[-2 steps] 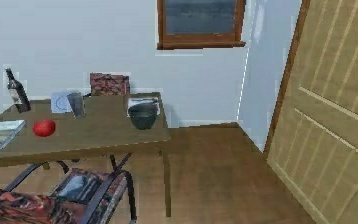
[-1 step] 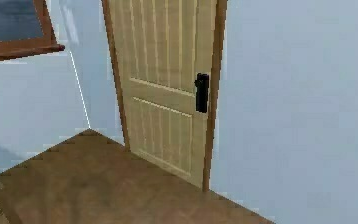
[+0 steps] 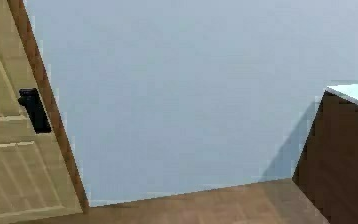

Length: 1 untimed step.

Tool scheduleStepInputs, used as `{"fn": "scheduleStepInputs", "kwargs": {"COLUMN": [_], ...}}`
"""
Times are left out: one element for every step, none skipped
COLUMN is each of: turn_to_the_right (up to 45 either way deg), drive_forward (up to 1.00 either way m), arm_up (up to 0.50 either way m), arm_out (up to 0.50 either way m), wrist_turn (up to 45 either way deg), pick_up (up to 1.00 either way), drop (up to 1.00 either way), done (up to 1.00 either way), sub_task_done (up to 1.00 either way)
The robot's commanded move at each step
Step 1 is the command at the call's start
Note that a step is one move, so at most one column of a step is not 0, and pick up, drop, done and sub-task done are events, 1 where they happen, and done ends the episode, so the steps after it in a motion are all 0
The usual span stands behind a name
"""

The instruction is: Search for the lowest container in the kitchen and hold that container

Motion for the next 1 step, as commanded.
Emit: {"fn": "scheduleStepInputs", "kwargs": {"turn_to_the_right": [45.0], "drive_forward": [0.00], "arm_up": [0.00], "arm_out": [0.00], "wrist_turn": [0.0], "pick_up": [0.00], "drop": [0.00], "done": [0.00], "sub_task_done": [0.00]}}
